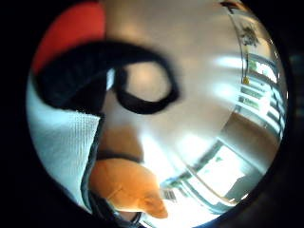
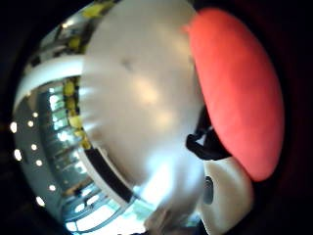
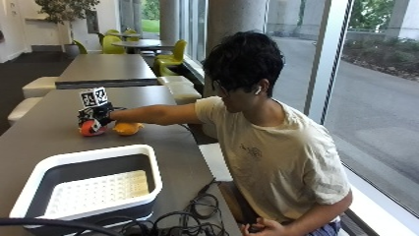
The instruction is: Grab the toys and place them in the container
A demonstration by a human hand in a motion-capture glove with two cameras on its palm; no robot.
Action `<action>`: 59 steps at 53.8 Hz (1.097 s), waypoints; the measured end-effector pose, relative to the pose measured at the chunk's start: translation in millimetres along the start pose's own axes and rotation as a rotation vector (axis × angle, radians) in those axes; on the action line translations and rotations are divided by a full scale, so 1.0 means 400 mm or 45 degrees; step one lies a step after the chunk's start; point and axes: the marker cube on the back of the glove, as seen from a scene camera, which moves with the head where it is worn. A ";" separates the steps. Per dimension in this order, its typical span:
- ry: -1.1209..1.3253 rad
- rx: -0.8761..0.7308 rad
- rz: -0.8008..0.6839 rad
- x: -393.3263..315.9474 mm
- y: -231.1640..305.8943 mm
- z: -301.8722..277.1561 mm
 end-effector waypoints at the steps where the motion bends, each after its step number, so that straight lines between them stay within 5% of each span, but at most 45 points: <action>1: 0.009 0.033 -0.036 0.000 0.001 -0.011; 13: -0.183 0.353 -0.580 -0.025 0.076 -0.174; 18: -0.190 0.430 -0.535 -0.001 0.113 -0.234; 43: -0.344 0.585 -1.043 -0.555 0.642 -0.411; 50: -0.243 0.560 -0.749 -0.630 0.713 -0.419; 54: -0.342 0.461 -1.068 -0.738 0.742 -0.404; 59: -0.299 0.401 -1.153 -0.801 0.761 -0.380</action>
